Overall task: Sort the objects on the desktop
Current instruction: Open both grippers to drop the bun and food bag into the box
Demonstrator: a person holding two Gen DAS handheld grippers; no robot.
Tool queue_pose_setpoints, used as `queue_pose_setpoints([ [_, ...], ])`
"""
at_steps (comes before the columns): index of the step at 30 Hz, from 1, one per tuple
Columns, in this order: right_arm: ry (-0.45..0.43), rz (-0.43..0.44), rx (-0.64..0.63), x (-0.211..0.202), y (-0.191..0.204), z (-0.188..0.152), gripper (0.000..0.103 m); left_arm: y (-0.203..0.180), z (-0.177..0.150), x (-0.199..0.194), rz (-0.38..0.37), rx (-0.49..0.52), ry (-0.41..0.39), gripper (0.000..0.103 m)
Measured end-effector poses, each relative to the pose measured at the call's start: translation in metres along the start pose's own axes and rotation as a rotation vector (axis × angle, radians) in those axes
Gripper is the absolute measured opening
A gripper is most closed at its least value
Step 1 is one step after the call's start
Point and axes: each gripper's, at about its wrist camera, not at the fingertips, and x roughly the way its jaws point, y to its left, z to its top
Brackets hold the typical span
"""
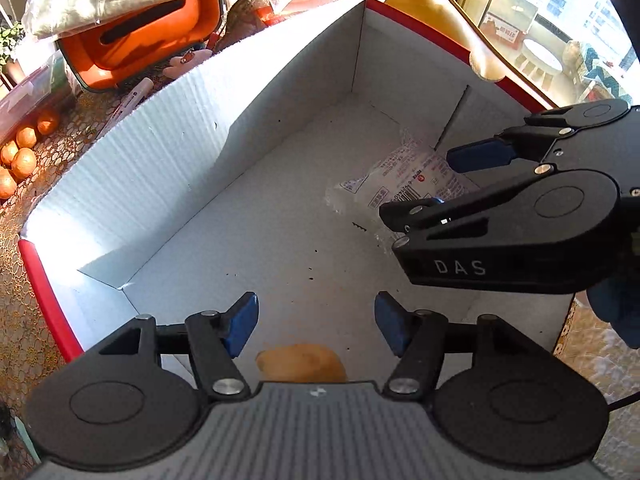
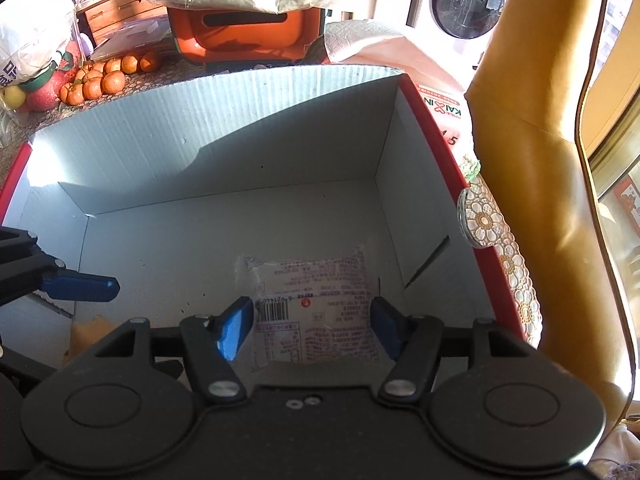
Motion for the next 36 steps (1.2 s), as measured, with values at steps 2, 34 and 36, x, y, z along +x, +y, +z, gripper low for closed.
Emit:
queue_pose_setpoints([
  [2,-0.002,0.0,0.009,-0.003,0.0,-0.001,0.066,-0.001,-0.001,-0.006,-0.007,-0.005,-0.02,0.063],
  [34,-0.267,-0.003,0.045,-0.115,0.036,-0.037,0.069,0.007,-0.102,-0.166,0.079,-0.093,-0.459,0.063],
  [36,-0.303,-0.003,0.047,-0.124,0.043,-0.04,0.069,0.009,-0.11,-0.173,0.083,-0.099,-0.474,0.063],
])
